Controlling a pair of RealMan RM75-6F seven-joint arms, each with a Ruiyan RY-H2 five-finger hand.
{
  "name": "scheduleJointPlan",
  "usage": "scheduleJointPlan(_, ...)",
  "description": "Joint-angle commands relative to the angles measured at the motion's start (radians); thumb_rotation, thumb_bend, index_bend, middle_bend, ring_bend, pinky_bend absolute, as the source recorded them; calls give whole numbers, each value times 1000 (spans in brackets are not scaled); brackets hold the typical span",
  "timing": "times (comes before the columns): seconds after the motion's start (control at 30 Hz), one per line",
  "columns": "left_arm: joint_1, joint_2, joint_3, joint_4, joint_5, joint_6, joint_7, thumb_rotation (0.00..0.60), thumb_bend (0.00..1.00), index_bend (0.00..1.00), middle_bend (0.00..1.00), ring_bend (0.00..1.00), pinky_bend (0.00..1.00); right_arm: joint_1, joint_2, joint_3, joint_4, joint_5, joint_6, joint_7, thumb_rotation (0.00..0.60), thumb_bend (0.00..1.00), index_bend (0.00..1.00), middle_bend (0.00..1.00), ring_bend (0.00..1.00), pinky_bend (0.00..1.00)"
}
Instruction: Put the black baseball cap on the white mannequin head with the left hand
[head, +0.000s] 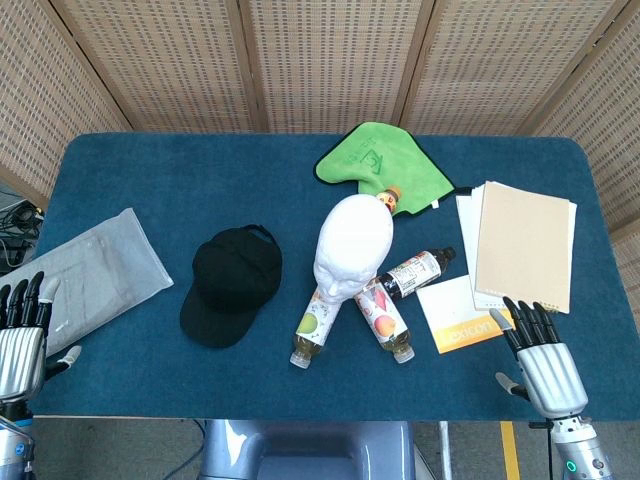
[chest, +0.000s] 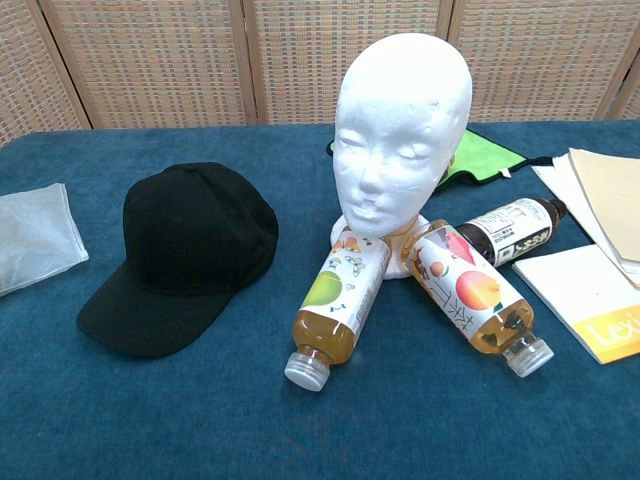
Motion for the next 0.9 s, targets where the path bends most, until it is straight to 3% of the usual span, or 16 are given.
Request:
scheduleJointPlan(0.03, -1, 1, 1, -1, 1, -2, 2, 600, 0, 0, 0, 0, 0, -1, -1, -1, 2, -2, 1, 0, 600, 40, 42, 0, 0, 0)
scheduleJointPlan(0.9, -2, -7, 15, -6, 24, 0, 32, 600, 0, 0, 0, 0, 0, -5, 8, -6, -5, -20, 19, 18, 600, 40, 43, 0, 0, 0)
